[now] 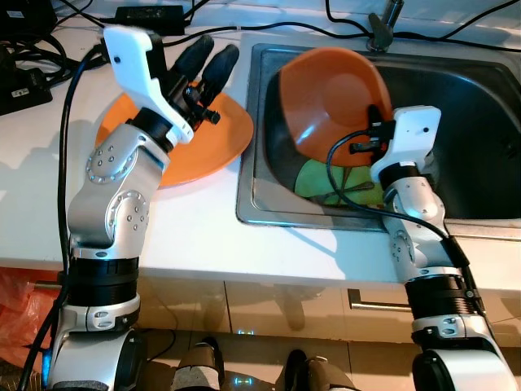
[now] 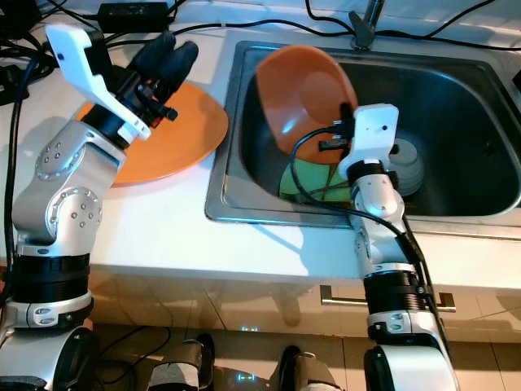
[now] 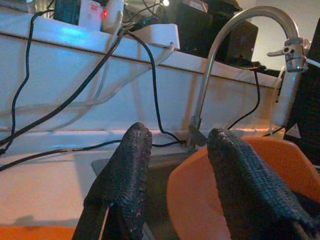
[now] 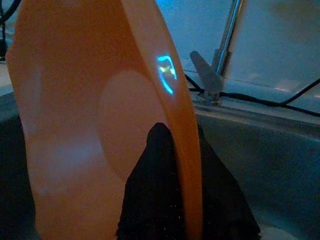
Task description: Kitchen organization
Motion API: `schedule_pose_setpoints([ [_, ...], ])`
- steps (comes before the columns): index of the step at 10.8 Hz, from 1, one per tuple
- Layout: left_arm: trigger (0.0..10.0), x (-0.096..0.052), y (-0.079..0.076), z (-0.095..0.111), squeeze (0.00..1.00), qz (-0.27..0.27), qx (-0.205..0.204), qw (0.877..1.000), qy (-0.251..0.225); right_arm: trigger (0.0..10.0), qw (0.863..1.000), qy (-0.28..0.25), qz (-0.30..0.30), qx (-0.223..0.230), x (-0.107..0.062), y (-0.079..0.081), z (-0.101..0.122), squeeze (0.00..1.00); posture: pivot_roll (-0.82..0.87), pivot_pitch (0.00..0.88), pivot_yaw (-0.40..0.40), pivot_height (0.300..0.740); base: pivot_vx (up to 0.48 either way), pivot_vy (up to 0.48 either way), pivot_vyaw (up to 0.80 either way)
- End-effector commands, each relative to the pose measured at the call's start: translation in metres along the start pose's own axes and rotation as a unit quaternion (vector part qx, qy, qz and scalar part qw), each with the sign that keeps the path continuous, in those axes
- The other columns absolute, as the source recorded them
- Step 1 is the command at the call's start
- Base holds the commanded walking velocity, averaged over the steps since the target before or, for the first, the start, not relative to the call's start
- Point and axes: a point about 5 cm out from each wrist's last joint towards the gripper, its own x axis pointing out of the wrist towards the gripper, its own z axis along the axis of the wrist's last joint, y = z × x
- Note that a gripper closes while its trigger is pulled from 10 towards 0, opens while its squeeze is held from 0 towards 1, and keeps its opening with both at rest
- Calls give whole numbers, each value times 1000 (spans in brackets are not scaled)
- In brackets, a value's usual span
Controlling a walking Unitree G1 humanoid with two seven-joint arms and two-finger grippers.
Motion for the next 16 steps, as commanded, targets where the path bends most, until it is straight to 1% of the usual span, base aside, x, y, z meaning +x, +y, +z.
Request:
schedule_pose_setpoints([
  [1,10000,-1,-3,3,0,-6,7,1000,0,10000,1000,-1,-9,-16,0,-5,0,0,136,202,-21,740,0,0,0],
  [4,10000,-1,-2,2,0,-6,6,1000,3,10000,1000,3,-11,-18,1,-5,-2,0,138,203,-22,740,0,0,0],
  [5,10000,-1,-2,2,0,-5,6,1000,4,10000,1000,3,-12,-18,1,-5,-2,553,140,203,-23,740,0,0,0],
  [6,10000,-1,-2,1,0,-5,6,1000,4,10000,1000,3,-11,-17,1,-4,-2,871,139,203,-23,740,0,0,0],
  [8,10000,-1,-1,1,0,-4,5,1000,5,10000,1000,5,-10,-15,1,-3,-3,839,139,204,-24,740,0,0,0],
  [9,10000,-1,-1,1,0,-4,5,1000,5,10000,1000,6,-8,-16,1,-2,-4,671,141,205,-25,740,0,0,0],
  [10,10000,-2,-1,1,0,-4,5,1000,5,10000,1000,6,-7,-16,1,-2,-4,0,141,205,-25,740,0,0,0],
  [14,10000,-2,-1,1,0,-3,5,1000,4,10000,1000,-3,-11,-12,1,-2,-1,0,139,204,-24,740,0,0,0],
  [15,10000,-2,0,2,0,-2,5,1000,4,10000,1000,-15,-15,-5,3,-3,3,0,139,204,-24,740,0,0,0],
  [16,10000,-2,0,2,0,-1,6,1000,4,10000,999,-32,-17,16,5,-2,11,0,140,204,-24,740,0,0,0],
])
